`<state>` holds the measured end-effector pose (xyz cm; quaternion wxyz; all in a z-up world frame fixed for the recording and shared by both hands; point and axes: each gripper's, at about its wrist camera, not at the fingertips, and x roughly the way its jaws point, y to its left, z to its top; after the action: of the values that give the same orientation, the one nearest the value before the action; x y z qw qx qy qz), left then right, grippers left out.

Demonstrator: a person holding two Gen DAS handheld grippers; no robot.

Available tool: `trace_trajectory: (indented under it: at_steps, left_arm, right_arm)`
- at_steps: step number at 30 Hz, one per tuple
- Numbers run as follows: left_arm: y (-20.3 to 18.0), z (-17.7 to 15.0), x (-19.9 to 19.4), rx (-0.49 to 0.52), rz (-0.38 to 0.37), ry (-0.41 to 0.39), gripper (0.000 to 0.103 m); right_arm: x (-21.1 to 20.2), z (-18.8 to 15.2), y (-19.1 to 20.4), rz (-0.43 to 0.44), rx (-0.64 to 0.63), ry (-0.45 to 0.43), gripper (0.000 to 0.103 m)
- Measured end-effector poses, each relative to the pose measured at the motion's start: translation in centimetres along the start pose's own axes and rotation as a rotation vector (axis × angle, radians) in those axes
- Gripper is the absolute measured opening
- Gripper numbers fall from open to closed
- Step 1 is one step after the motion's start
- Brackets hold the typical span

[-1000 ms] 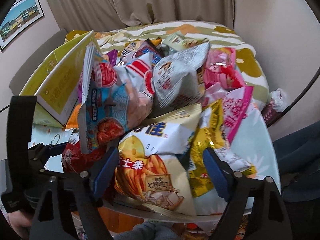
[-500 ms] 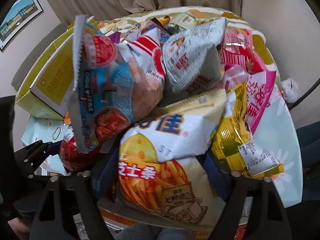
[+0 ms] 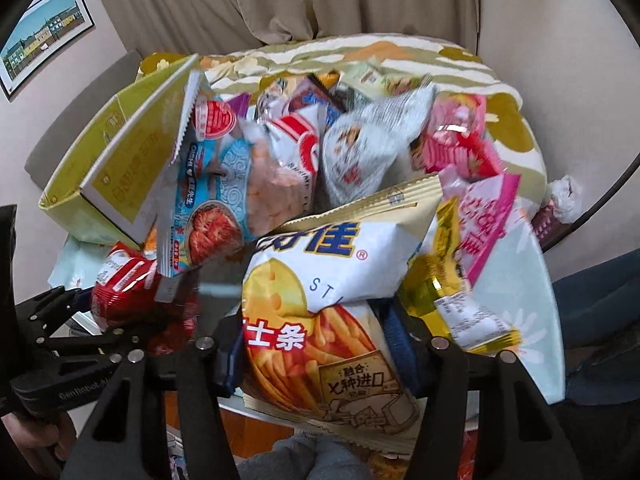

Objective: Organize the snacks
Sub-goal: 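Carry the red chip bag into the cardboard box and open the left tool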

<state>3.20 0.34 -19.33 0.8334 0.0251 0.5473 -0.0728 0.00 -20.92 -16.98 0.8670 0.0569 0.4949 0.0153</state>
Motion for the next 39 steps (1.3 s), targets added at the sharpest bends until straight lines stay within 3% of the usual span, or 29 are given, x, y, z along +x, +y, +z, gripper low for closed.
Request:
trace_trajectory:
  at_steps: [7,13,21,29,39]
  left_arm:
    - [0.9,1.1,-4.8,-0.046,0.062,-0.077,0.069]
    - [2.9,2.1,-8.5,-0.088,0.070,-0.159,0.069]
    - [7.9,7.7,-10.5,-0.133,0.037,-0.255,0.069]
    - [15.6,14.8,-10.1,-0.105,0.053,-0.300,0.069]
    - [24.2,22.2,-5.3,-0.061,0.037,-0.239,0.070]
  right_arm:
    - [-3.9,1.3,0.5,-0.019,-0.011,-0.064,0.055]
    - [-6.2,3.6,1.1,-0.023,-0.040,-0.126,0.055]
    - [-7.0,9.5,5.2,-0.006,-0.076,-0.206,0.055]
    - [-3.8,16.7,13.1,0.040,-0.099,-0.233,0.055]
    - [3.1,23.5,23.3,0.089,-0.075,-0.184,0.055]
